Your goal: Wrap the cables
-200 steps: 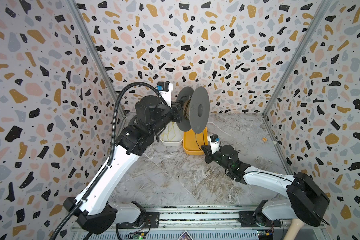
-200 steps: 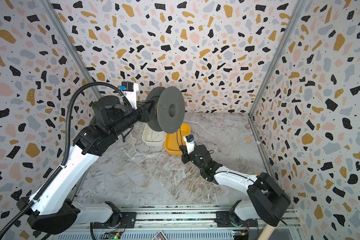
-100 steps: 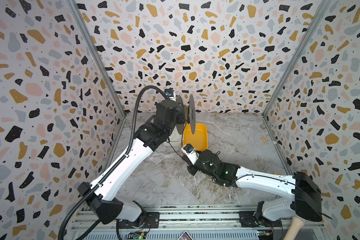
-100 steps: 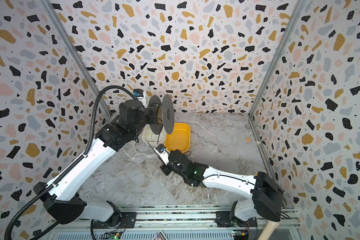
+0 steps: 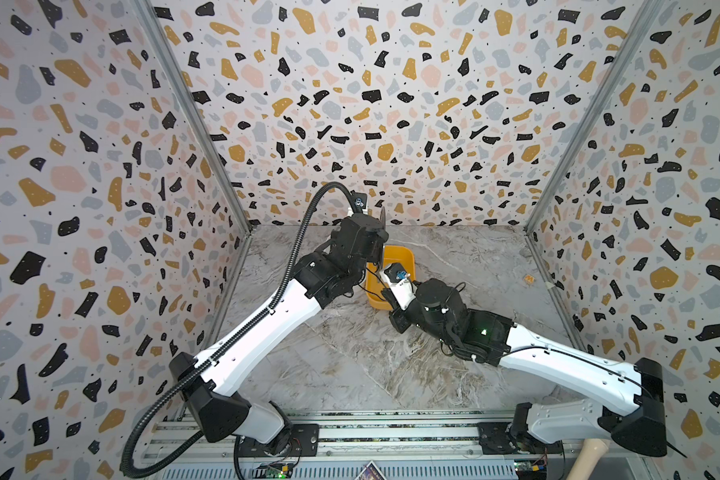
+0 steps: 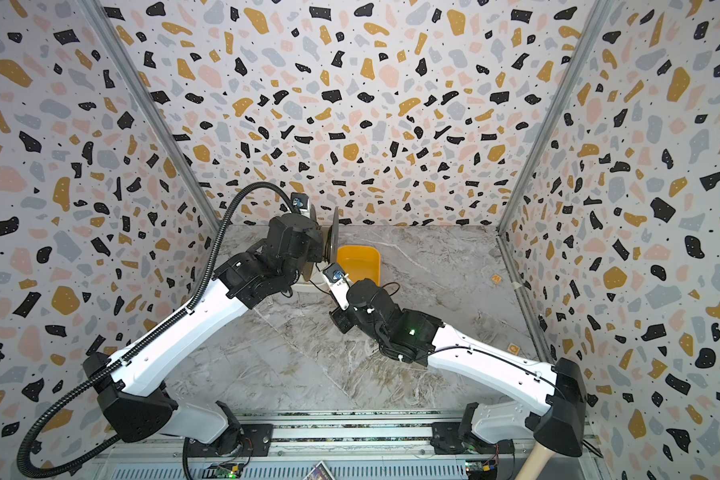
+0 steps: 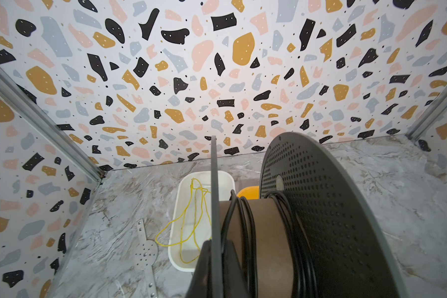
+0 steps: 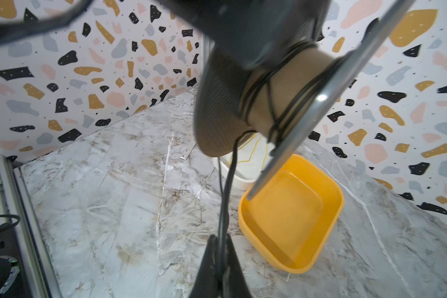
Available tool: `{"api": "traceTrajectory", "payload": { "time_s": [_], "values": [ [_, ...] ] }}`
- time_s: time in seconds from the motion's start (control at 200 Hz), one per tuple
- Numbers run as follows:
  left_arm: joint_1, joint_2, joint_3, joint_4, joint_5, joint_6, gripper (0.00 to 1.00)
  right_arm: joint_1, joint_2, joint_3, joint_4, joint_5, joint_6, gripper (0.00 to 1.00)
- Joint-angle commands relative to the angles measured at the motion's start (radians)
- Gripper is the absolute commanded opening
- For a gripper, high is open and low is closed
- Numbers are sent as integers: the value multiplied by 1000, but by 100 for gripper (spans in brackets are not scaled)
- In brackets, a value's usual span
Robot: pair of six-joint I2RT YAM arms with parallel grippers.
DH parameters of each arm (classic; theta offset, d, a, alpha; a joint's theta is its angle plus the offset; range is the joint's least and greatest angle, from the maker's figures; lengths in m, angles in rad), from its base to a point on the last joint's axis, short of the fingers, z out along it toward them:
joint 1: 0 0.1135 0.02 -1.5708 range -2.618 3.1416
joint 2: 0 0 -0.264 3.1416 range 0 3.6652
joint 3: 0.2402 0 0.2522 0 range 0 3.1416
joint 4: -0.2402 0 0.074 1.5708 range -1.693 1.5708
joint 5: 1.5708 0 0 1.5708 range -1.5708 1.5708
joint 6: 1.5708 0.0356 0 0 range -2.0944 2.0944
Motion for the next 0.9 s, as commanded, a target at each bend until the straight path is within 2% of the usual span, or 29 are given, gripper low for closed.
{"api": "traceTrajectory", "payload": {
  "time_s": [0.0, 0.18, 0.375, 0.526, 0.766, 0.891],
  "values": [
    [-20, -6, 16, 30, -56, 43, 0, -46, -32, 61, -134, 30, 13, 0],
    [-30, 20, 39, -46, -51, 75, 0, -151, 5, 182, -260, 38, -27, 0],
    [-45, 13, 37, -82, 29, 136, 0, -212, 50, 259, -259, 80, -105, 0],
    [-49, 11, 39, -113, 107, 174, 0, -279, 106, 310, -259, 42, -127, 0],
    [-53, 4, 24, -127, 199, 228, 0, -334, 194, 366, -251, 62, -164, 2],
    [-52, -6, 21, -125, 255, 248, 0, -378, 225, 370, -245, 33, -168, 3]
  ]
}}
